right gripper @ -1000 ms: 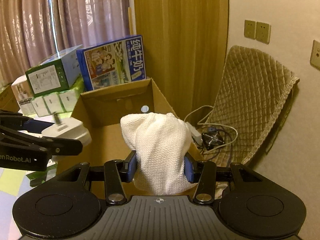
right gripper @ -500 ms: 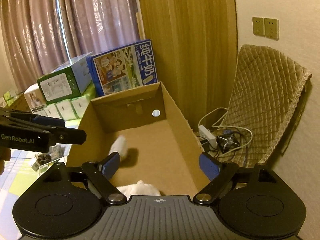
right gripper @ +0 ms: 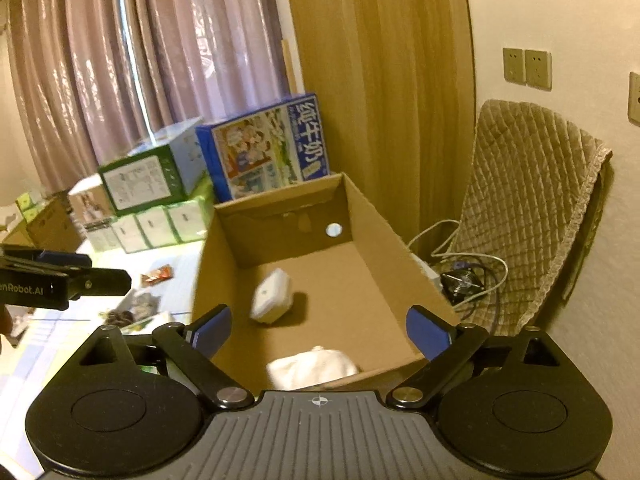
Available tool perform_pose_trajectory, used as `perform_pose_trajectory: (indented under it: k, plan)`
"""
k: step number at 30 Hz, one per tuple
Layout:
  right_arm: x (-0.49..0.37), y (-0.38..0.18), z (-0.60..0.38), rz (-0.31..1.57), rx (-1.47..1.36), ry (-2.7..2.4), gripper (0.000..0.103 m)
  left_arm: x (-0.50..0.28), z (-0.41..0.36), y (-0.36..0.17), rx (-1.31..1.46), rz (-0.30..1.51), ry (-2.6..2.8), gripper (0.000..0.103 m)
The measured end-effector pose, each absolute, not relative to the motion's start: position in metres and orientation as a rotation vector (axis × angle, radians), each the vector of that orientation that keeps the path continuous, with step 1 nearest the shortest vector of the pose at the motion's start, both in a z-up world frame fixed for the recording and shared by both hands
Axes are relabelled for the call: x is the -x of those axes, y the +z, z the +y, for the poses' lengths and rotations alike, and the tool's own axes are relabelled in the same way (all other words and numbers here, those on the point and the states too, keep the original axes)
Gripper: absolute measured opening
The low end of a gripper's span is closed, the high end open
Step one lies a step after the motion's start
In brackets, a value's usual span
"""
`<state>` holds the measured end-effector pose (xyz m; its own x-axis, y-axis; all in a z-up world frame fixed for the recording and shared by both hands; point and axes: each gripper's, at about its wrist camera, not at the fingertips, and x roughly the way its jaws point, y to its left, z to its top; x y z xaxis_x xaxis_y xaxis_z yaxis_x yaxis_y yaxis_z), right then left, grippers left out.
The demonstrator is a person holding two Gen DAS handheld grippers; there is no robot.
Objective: Organize objects
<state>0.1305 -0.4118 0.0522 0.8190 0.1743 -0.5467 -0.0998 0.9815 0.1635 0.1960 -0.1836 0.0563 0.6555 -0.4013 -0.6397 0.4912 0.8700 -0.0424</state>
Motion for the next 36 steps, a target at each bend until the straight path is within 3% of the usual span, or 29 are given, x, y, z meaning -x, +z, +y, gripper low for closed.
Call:
perform_pose_trajectory:
  k: [13,23,36]
  plan:
    - [-0.072,0.073,-0.339,0.55,-0.116,0.281,0.101,-0.137,-0.072,0.068,-0.095,0.656,-0.27,0.102]
    - [-0.063,0.033,-0.275,0.64,-0.045,0.384,0.101,-0.112,-0.015,0.033,-0.082,0.72,-0.13,0.102]
    - [-0.115,-0.034,-0.223,0.714,0.093,0.417,0.101,-0.149,0.004,-0.016,-0.044,0.776,-0.112,0.102]
